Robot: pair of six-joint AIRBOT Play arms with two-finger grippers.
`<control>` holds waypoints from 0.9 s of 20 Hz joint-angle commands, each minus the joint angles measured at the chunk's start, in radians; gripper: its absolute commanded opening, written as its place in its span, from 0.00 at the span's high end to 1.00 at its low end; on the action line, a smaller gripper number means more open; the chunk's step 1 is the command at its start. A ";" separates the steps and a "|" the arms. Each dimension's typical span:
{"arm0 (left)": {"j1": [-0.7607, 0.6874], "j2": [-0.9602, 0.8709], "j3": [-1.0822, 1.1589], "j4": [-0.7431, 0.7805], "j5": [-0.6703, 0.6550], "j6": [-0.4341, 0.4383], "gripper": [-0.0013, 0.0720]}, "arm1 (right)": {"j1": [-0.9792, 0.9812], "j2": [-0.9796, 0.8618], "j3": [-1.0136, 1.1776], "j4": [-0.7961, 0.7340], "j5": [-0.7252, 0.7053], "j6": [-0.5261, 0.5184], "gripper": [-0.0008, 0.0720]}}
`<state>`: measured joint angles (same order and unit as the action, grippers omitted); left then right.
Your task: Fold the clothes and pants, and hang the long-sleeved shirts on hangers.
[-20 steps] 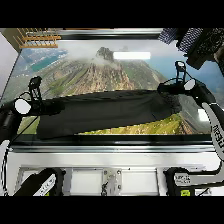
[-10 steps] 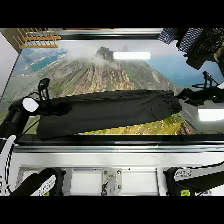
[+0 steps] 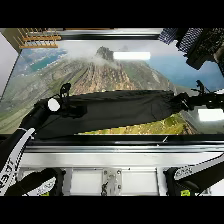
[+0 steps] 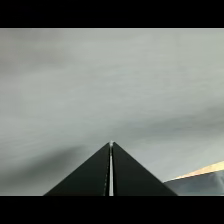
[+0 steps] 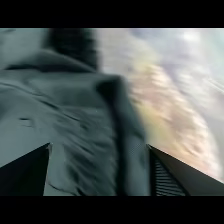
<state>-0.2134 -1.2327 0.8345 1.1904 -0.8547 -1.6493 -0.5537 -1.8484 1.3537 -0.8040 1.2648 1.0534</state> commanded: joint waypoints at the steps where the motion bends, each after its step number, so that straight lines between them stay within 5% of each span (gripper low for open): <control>1: -0.008 -0.021 0.000 -0.040 0.014 -0.008 0.98 | 0.048 -0.043 -0.002 0.027 0.020 -0.011 0.09; 3: -0.009 -0.020 0.000 -0.040 0.021 -0.008 0.98 | 0.078 -0.052 -0.002 0.027 0.035 -0.018 0.17; 4: -0.009 -0.020 0.000 -0.040 0.020 -0.008 0.98 | 0.093 -0.052 -0.002 0.027 0.046 -0.045 0.46; 8: -0.009 -0.020 0.000 -0.041 0.025 -0.008 0.98 | 0.115 -0.041 -0.001 0.009 0.111 -0.063 0.96; 15: -0.080 -0.058 0.039 -0.068 0.085 -0.008 0.98 | 0.059 0.235 -0.001 -0.391 0.216 0.094 0.97; 18: -0.164 -0.180 0.169 -0.068 0.069 -0.008 0.98 | 0.046 0.362 -0.001 -0.444 0.272 0.145 0.97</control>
<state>-0.3138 -1.3327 0.9173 1.1259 -0.7872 -1.6588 -0.4931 -1.6012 1.3514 -1.1477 1.4746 1.1351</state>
